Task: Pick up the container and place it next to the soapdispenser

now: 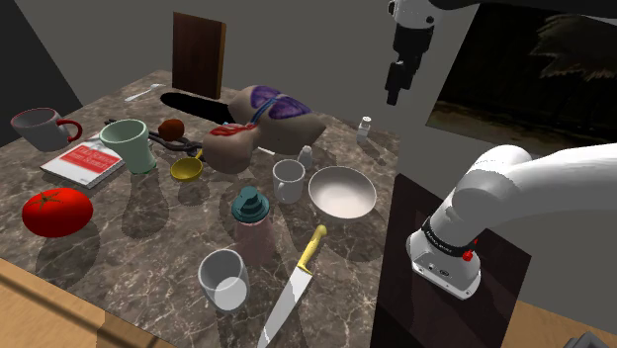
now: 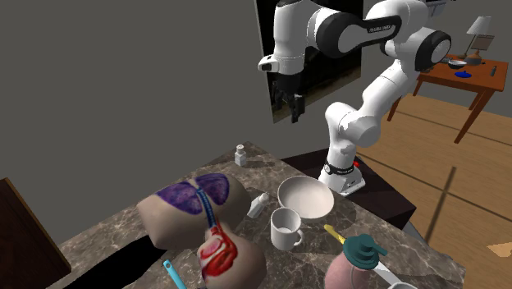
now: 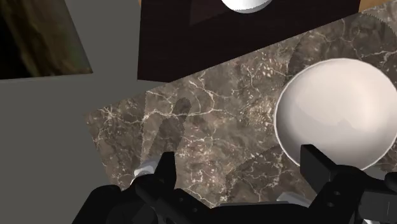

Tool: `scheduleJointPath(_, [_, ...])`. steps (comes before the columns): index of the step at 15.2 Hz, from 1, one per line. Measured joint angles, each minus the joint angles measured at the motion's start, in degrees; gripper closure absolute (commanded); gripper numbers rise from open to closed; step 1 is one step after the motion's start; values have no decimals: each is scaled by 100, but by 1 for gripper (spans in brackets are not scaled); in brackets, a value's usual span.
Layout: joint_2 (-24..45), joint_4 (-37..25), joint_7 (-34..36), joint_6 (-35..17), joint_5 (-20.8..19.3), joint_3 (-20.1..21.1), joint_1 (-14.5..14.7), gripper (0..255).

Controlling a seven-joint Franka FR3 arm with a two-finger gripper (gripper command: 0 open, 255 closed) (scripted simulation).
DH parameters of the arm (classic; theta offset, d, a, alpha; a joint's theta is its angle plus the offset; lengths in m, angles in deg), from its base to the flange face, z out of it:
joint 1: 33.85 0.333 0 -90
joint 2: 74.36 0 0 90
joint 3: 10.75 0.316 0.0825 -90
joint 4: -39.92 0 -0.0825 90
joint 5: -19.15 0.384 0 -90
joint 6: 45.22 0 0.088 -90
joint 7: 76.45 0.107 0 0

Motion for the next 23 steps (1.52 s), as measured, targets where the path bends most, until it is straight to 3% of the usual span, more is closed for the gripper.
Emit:
scheduleJointPath(4, [11, 315, -282, -455, -154, -203, -21, 0])
scheduleJointPath(12, [354, 1301, -1302, -2324, -687, -1005, -136, 0])
scheduleJointPath(17, [1131, 1554, -1955, -3700, -919, -1566, -161, 0])
scheduleJointPath(23, [2208, 1520, -2676, -5084, -878, -2122, -22, 0])
